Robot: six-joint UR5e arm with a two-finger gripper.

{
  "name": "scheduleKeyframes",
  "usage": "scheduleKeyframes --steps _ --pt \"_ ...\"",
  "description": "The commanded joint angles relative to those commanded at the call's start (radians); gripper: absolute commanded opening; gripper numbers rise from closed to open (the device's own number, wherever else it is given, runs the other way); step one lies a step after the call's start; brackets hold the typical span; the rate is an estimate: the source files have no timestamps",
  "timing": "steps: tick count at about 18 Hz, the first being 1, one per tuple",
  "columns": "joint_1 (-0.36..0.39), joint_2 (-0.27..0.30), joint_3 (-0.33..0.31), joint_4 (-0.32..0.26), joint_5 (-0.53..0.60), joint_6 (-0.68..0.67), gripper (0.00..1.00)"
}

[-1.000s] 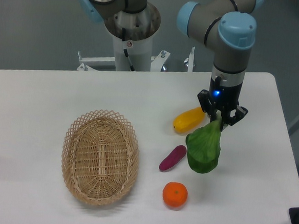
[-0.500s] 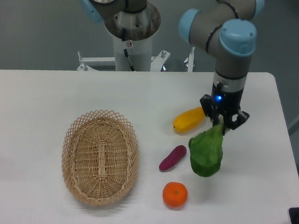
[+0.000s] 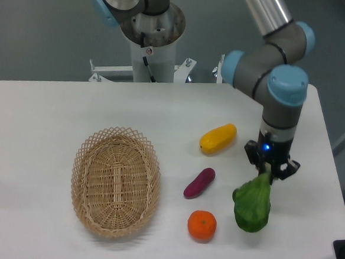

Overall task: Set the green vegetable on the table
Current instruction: 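Move the held bok choy away from the yellow fruit and lower it onto the table, then open the gripper to release the bok choy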

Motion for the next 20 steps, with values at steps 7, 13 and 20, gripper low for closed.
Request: scheduleKeyframes --steps 7,13,20 --pt "-0.003 -0.005 -0.018 0.0 0.0 0.0 0.43" --pt "-0.005 -0.005 -0.015 0.0 0.002 -0.006 1.0" --pt "-0.008 0.052 -0.014 0.003 0.002 -0.028 1.0"
